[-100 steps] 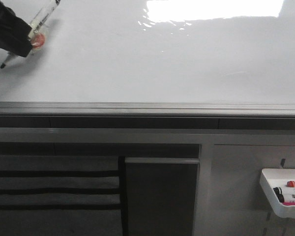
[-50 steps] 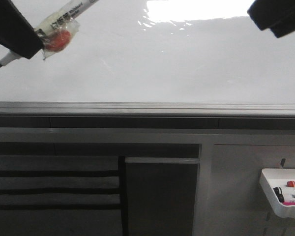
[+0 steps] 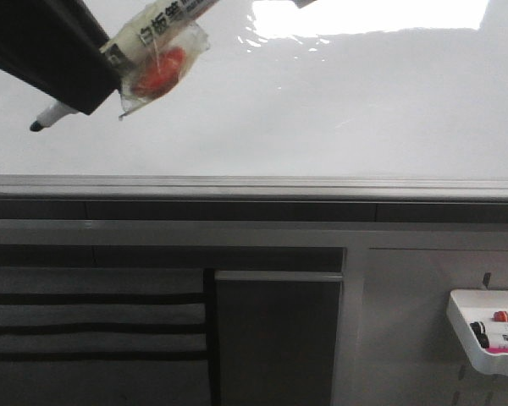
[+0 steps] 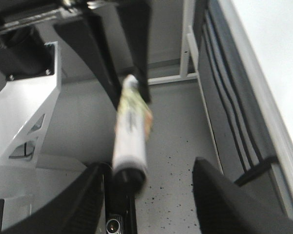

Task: Write number 3 on whiteboard

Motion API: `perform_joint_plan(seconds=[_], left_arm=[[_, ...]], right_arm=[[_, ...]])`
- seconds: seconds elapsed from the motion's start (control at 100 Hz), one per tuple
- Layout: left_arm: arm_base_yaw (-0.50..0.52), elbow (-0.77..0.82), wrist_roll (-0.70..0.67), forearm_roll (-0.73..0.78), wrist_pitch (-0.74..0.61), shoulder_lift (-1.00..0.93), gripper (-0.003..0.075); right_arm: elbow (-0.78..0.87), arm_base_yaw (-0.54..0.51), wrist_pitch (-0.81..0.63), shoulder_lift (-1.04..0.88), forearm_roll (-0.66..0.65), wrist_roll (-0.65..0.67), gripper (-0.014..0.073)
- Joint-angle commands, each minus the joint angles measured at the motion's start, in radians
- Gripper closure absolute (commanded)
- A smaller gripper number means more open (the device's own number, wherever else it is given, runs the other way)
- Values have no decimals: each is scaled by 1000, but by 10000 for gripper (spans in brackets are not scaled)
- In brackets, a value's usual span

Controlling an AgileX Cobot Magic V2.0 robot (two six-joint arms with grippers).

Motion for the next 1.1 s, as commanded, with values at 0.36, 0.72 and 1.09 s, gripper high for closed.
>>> perform_joint_plan(seconds=[0.36, 0.72, 1.09], left_arm=[[-16, -35, 4, -59, -23, -30, 623], [-16, -35, 4, -59, -23, -30, 623], [-16, -35, 4, -59, -23, -30, 621]], right_arm=[[-82, 152, -89, 59, -5, -14, 229], [-82, 153, -127, 77, -23, 13, 288], [-82, 153, -105, 77, -25, 15, 526]])
